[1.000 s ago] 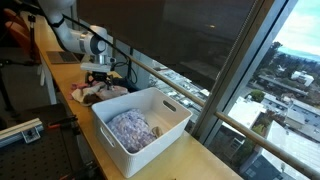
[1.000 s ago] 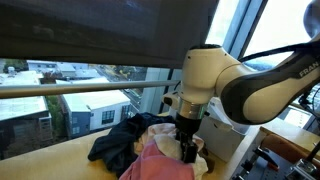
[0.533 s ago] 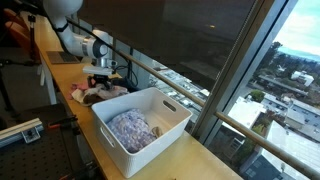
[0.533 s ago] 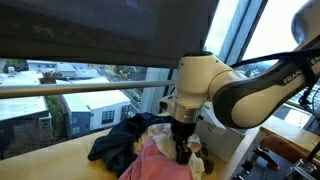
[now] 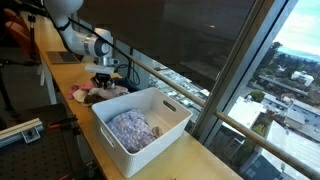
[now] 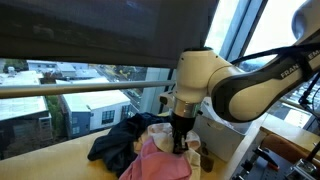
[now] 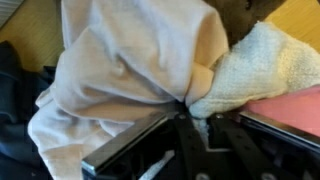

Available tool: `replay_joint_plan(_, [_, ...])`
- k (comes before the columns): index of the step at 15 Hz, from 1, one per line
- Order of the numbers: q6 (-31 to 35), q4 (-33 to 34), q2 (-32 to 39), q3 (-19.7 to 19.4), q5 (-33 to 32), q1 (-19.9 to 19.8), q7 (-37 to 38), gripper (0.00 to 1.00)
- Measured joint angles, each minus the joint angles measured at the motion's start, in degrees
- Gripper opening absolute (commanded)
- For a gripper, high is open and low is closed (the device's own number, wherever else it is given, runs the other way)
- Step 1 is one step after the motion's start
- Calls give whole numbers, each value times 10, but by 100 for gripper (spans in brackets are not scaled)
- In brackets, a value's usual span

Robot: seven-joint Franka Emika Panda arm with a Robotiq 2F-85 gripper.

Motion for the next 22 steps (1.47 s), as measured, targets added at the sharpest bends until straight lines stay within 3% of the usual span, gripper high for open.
replay_joint_plan(5, [-19, -19, -47, 1, 31, -17, -12, 2])
replay_joint_plan(13, [-100, -47, -220, 1, 84, -62, -45, 2])
replay_joint_plan(17, [-140, -23, -307, -11, 84, -81, -53, 2])
replay_joint_plan(22, [-189, 52, -367, -55, 84, -117, -81, 2])
